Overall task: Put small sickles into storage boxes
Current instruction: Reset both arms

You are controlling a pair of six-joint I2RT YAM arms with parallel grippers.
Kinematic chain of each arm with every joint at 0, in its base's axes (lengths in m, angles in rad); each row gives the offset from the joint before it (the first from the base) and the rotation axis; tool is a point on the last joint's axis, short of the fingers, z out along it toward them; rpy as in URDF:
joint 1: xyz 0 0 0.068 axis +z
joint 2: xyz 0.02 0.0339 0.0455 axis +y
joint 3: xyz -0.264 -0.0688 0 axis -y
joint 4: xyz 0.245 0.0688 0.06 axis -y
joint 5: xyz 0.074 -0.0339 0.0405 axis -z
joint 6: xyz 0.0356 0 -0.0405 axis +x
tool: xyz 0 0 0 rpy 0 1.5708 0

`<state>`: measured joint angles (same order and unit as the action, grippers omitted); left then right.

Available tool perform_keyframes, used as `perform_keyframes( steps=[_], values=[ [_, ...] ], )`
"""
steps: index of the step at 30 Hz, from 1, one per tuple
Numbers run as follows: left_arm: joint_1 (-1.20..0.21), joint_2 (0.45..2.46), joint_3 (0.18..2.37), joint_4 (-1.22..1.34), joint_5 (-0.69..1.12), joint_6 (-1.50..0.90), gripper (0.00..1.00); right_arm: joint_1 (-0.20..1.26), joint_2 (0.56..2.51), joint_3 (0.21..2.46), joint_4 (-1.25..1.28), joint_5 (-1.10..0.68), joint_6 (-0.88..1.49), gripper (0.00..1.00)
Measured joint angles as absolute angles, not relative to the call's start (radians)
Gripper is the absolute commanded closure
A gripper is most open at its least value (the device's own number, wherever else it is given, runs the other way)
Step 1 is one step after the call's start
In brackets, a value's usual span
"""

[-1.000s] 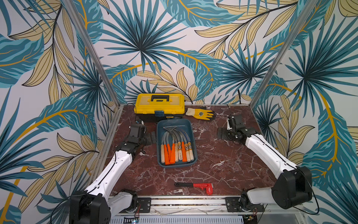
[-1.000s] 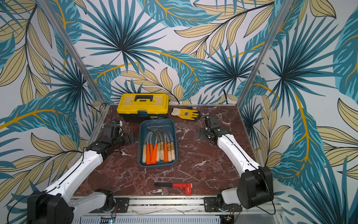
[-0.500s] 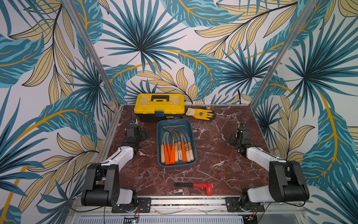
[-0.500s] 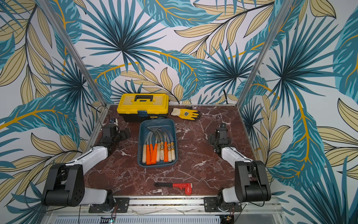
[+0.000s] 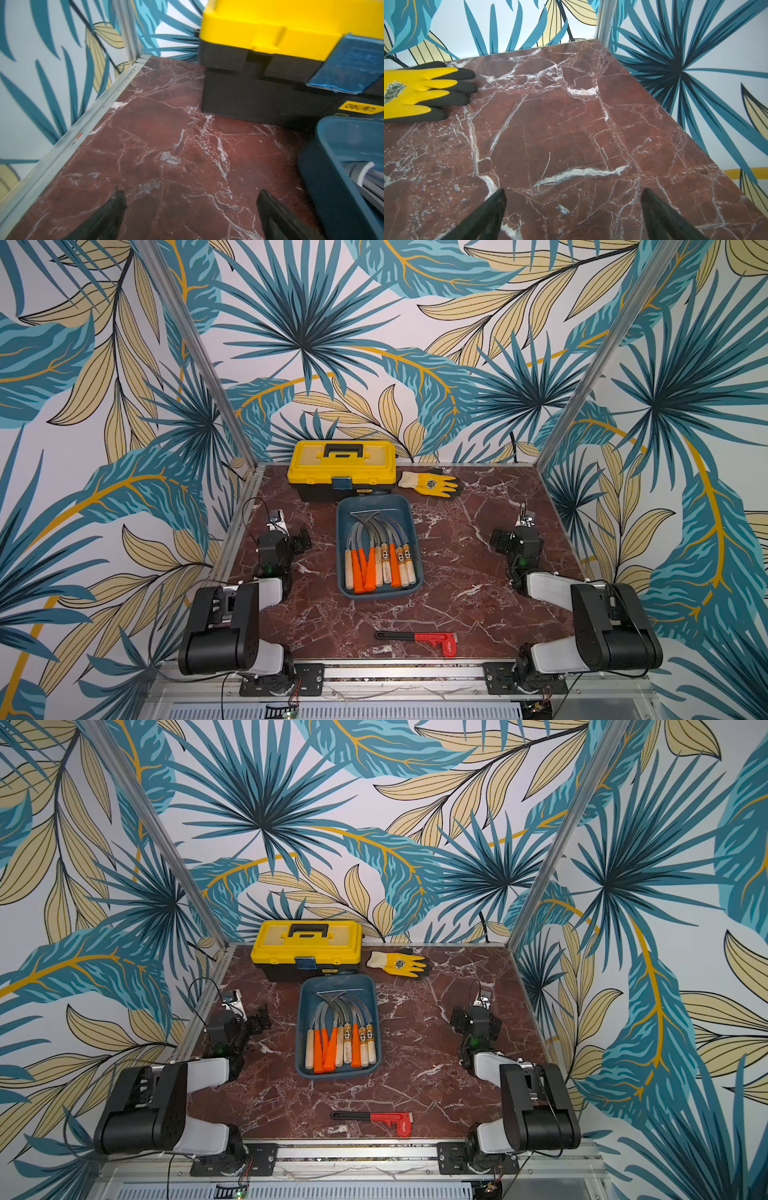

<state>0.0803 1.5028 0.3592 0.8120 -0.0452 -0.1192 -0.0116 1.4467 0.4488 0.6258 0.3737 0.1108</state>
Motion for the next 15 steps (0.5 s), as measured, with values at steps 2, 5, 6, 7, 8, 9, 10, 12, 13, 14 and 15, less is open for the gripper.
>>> perform_keyframes(
  steps=[2,5,6,7,8,9,10,12,13,14,15],
  values=[
    [0.064,1.553,0.34,0.863,-0.055,-0.108,0.01,-0.012,1.447,0.449,0.653,0.373,0.11,0.01],
    [0.06,1.566,0.33,0.907,-0.066,-0.095,0.0,-0.012,1.447,0.442,0.697,0.35,0.1,0.0],
    [0.06,1.565,0.33,0.929,-0.067,-0.092,0.0,-0.012,1.448,0.43,0.728,0.343,0.096,0.0],
    [0.059,1.564,0.331,0.944,-0.063,-0.087,0.01,-0.012,1.456,0.415,0.768,0.339,0.09,0.01],
    [0.06,1.564,0.331,0.957,-0.056,-0.08,0.01,-0.012,1.467,0.4,0.803,0.334,0.084,0.01],
    [0.059,1.564,0.332,0.963,-0.042,-0.073,0.01,-0.012,1.478,0.391,0.818,0.331,0.08,0.0],
    [0.059,1.564,0.337,0.96,-0.026,-0.065,0.01,-0.012,1.484,0.388,0.815,0.328,0.077,0.01],
    [0.057,1.564,0.353,0.949,0.003,-0.049,0.0,-0.012,1.485,0.388,0.813,0.326,0.077,0.01],
    [0.054,1.563,0.359,0.949,0.014,-0.042,0.01,-0.012,1.485,0.388,0.819,0.324,0.077,0.0],
    [0.052,1.563,0.363,0.949,0.022,-0.036,0.01,-0.012,1.485,0.388,0.823,0.324,0.077,0.0],
    [0.052,1.563,0.365,0.949,0.029,-0.032,0.0,-0.012,1.485,0.388,0.824,0.323,0.077,0.01]
  ],
)
